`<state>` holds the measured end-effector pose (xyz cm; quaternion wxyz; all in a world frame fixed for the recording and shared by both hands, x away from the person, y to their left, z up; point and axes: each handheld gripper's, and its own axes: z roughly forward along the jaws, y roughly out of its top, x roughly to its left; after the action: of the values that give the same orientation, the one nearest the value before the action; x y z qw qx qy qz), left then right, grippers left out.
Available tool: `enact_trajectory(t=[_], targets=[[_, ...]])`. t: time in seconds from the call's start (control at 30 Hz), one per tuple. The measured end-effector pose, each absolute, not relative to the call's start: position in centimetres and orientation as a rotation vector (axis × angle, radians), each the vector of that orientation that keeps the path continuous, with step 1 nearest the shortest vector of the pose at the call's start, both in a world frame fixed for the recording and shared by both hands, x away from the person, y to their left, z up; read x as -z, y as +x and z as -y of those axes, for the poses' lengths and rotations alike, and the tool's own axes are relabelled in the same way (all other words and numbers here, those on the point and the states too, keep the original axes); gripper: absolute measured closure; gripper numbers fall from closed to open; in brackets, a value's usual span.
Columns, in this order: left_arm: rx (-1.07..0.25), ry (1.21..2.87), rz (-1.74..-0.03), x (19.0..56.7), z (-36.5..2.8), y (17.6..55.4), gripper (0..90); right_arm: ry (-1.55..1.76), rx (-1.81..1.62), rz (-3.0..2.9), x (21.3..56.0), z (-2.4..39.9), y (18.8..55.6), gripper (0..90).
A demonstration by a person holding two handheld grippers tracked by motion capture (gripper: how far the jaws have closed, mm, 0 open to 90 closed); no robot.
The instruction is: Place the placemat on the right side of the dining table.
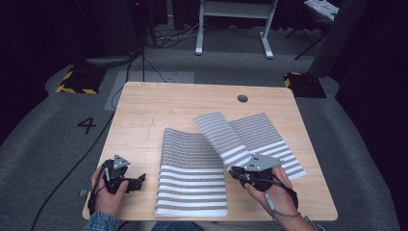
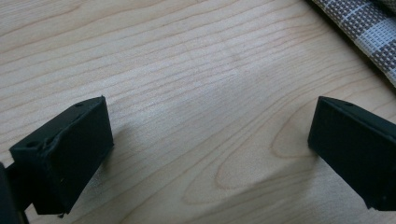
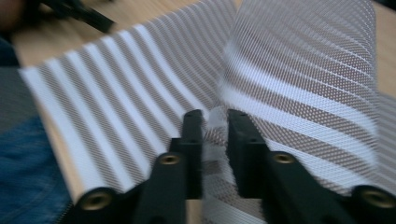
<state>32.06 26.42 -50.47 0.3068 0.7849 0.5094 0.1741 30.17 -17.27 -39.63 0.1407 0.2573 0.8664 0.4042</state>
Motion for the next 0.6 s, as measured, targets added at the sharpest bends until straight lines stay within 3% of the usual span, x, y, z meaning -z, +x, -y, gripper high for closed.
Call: enact_trajectory(t=[0.07,0.3,0.6], targets=[[-0.467,2.075,-1.349,50.5,-26.4,32.1,0.1,0.772,-1.294,-2.499,39.6,17.0,29.9,55.1],[-0.462,2.078,-1.348,50.5,-26.4,32.1,0.1,0.820,-1.258,-2.393,38.3,18.7,30.0,52.7],[-0.462,2.078,-1.349,50.5,-26.4,32.1,0.1,1.109,-1.119,-2.278,40.8,24.8,32.6,48.1]])
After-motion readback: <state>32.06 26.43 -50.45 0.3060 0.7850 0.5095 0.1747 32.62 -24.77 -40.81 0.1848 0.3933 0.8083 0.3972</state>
